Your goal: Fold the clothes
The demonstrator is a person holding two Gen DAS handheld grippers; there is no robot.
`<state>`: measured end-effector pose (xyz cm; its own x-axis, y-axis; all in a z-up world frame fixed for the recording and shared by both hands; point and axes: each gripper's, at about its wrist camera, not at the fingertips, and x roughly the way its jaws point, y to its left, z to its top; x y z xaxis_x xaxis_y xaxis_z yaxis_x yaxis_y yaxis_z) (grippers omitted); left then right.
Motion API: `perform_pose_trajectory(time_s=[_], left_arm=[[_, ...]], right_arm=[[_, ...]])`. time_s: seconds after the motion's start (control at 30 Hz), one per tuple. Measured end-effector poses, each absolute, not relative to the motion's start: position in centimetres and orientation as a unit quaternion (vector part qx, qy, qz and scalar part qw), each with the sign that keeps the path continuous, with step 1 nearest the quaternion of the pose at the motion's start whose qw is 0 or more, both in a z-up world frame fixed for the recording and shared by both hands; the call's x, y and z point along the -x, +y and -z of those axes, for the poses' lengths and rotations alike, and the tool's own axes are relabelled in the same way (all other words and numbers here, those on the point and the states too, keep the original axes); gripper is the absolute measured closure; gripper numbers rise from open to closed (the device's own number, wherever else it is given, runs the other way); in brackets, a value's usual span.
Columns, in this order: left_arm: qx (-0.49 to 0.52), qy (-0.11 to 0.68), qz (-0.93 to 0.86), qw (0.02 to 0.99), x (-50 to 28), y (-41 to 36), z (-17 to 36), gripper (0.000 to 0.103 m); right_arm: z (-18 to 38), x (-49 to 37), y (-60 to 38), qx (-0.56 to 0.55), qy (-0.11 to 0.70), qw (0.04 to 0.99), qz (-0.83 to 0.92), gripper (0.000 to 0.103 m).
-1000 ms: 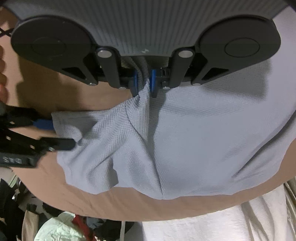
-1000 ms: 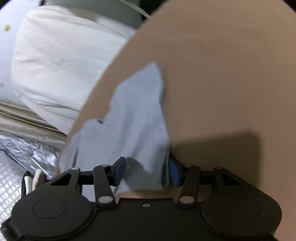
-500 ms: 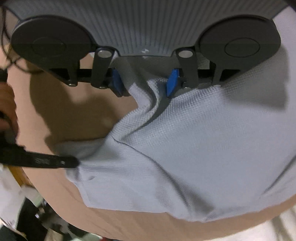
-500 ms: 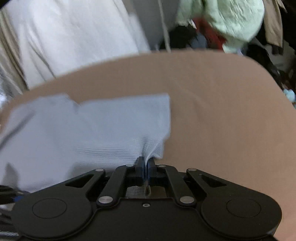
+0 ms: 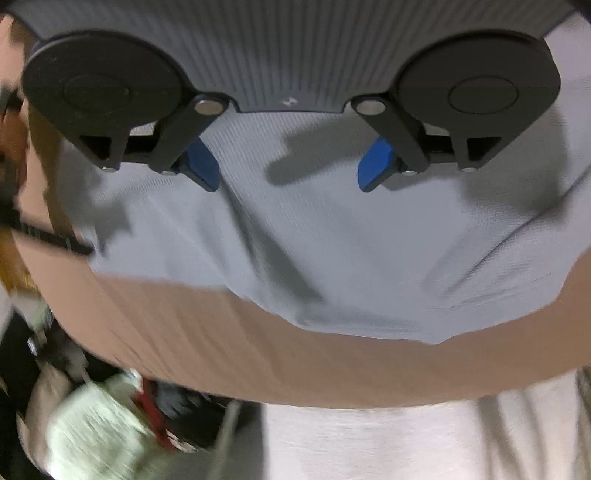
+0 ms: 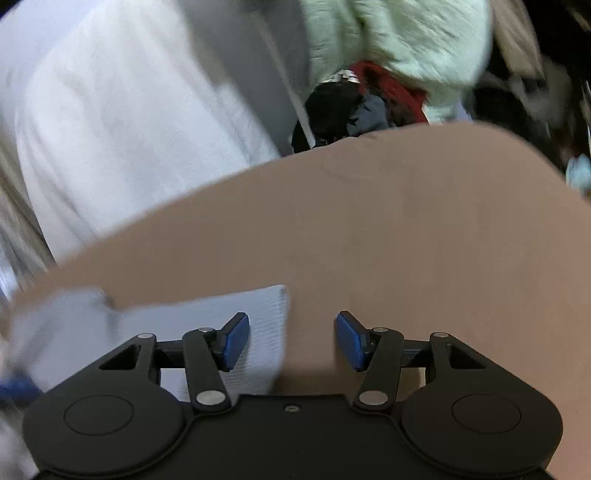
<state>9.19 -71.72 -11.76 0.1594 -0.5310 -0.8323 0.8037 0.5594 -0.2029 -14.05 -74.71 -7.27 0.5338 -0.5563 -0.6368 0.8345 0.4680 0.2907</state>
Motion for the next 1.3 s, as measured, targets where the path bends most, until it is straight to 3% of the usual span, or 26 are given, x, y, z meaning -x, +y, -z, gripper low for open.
perform_pose_trajectory(time_s=[0.17,0.27,0.33,0.4,0.43,0.47,0.5,0.53,0.57,0.7,0.87,0.93,0.97,1.03,1.1,1.13,1.17,1.3], left_arm=[[-0.077,0.492,0.448,0.743,-11.6,-72.5,13.1,0.021],[-0.086,0.473,0.453,0.751,-11.9,-74.4,13.5,0.021],[-0.103,0.464,0.456,0.752,-11.6,-76.1,14.0,0.020],[-0.123,0.453,0.466,0.750,-11.1,-77.6,14.6,0.002],[-0.132,0.447,0.470,0.749,-10.8,-78.3,14.9,0.002],[-0.142,0.441,0.475,0.748,-10.6,-79.1,15.2,0.009],[-0.152,0.435,0.479,0.747,-10.3,-79.9,15.5,0.043],[-0.170,0.423,0.486,0.746,-10.0,-80.6,15.3,0.063],[-0.191,0.407,0.492,0.745,-9.7,-81.4,15.0,0.091],[-0.208,0.326,0.499,0.776,-8.5,-84.2,11.5,0.098],[-0.193,0.268,0.483,0.811,-7.1,-87.1,8.8,0.094],[-0.218,0.292,0.444,0.819,-7.1,-88.3,9.7,0.068],[-0.228,0.324,0.424,0.814,-7.1,-88.6,10.5,0.045],[-0.221,0.354,0.421,0.805,-6.8,-87.6,11.4,0.045],[-0.229,0.341,0.434,0.802,-5.5,-85.6,11.4,0.044],[-0.234,0.334,0.433,0.804,-4.8,-84.3,11.1,0.043],[-0.237,0.329,0.429,0.807,-4.0,-82.8,10.7,0.040],[-0.239,0.322,0.464,0.790,-0.1,-75.4,9.2,0.026]], right_arm=[[8.6,12.0,-74.1,-0.264,0.231,0.865,0.359,0.047],[9.1,10.3,-73.3,-0.204,0.251,0.876,0.358,0.086],[8.9,9.7,-72.6,-0.184,0.248,0.883,0.353,0.093],[8.2,10.0,-71.8,-0.170,0.232,0.891,0.350,0.097],[7.8,10.1,-71.5,-0.161,0.223,0.894,0.353,0.097],[7.4,10.2,-71.4,-0.152,0.214,0.896,0.359,0.097],[6.8,10.4,-71.1,-0.146,0.204,0.896,0.366,0.098],[6.2,10.7,-70.8,-0.142,0.191,0.896,0.375,0.098],[5.8,11.0,-70.6,-0.136,0.180,0.896,0.383,0.099],[3.9,11.2,-70.3,-0.100,0.145,0.893,0.413,0.100],[2.5,11.9,-71.7,-0.097,0.123,0.874,0.461,0.099],[3.5,12.4,-73.0,-0.136,0.147,0.851,0.485,0.092],[3.9,12.7,-73.6,-0.156,0.159,0.839,0.496,0.086],[4.5,14.0,-74.0,-0.207,0.171,0.821,0.503,0.077],[4.4,15.7,-73.8,-0.253,0.179,0.804,0.507,0.055],[4.3,16.6,-73.6,-0.277,0.184,0.790,0.515,0.049],[4.3,17.6,-73.3,-0.305,0.189,0.769,0.530,0.045],[5.6,21.1,-73.2,-0.430,0.185,0.740,0.483,0.045]])
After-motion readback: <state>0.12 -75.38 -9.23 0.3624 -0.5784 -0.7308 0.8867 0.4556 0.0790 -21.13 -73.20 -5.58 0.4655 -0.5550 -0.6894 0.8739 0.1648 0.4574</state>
